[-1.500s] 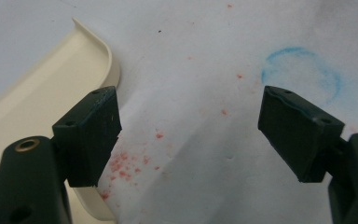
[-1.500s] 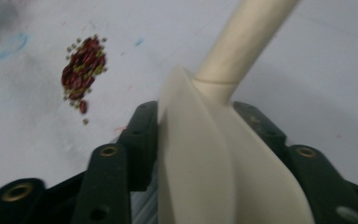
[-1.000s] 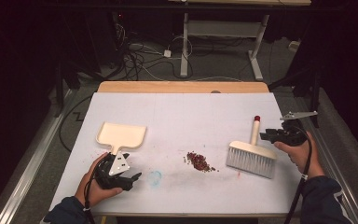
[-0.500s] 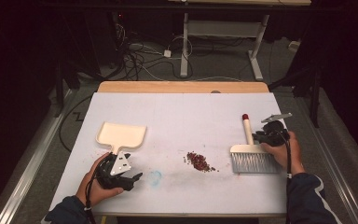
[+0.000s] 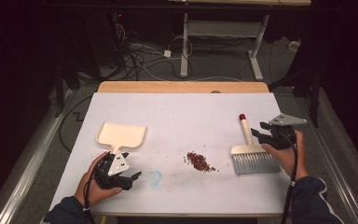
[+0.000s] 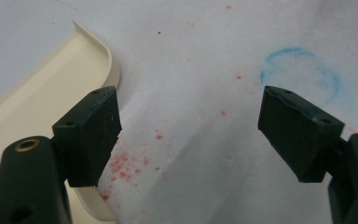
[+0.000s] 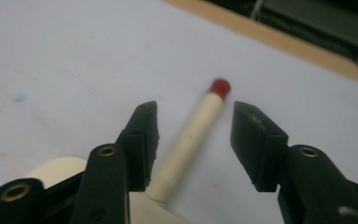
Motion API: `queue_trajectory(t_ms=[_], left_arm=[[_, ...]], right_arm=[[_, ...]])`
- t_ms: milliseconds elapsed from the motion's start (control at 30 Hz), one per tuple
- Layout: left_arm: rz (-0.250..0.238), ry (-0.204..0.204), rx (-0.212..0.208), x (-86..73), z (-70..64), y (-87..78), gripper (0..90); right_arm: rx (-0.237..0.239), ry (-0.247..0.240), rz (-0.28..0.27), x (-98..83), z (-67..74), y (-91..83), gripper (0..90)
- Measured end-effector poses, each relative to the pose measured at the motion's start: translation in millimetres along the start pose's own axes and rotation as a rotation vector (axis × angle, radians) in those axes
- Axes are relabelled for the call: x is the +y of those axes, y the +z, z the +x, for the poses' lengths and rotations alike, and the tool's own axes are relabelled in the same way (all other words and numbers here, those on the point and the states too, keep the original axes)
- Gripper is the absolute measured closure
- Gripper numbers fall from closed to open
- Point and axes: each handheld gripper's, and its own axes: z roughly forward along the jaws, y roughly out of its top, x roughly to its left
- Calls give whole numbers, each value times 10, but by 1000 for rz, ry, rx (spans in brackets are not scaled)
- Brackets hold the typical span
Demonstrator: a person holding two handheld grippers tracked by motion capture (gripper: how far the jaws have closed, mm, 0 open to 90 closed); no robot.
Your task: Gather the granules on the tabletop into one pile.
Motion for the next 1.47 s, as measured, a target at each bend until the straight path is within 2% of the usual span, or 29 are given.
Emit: queue_trajectory(t_ms=[100,200,333,400,567,667,800,933,1100,1467], left_arm=[[-6,-1,3,10,2,-1,206],[-6,-6,8,11,8,3,204],[-3,-7,17,5,-4,2,199],[-4,-6,20,1,-16,-13,198],[-19,-7,31,-9,-40,-60,171],[-21,-4,35,-24,-44,-74,171],[-28,-3,36,-23,-42,-79,171],[-22,-3,34,-18,-33,-64,171],[-20,-2,35,-7,-38,-54,171],[-15,-5,34,1,-22,-26,171]], right_arm=[[-8,-16,-83,17,136,-178,438],[7,-32,-153,-15,280,-316,369],[-11,-64,-195,-113,486,-436,255],[8,-57,-216,-195,569,-482,240],[1,-82,-250,-358,732,-584,208],[-3,-83,-248,-390,794,-620,197],[-15,-108,-251,-408,848,-635,197],[-19,-122,-261,-408,853,-618,201],[-26,-127,-240,-427,848,-600,202],[-74,-176,-215,-415,866,-581,205]])
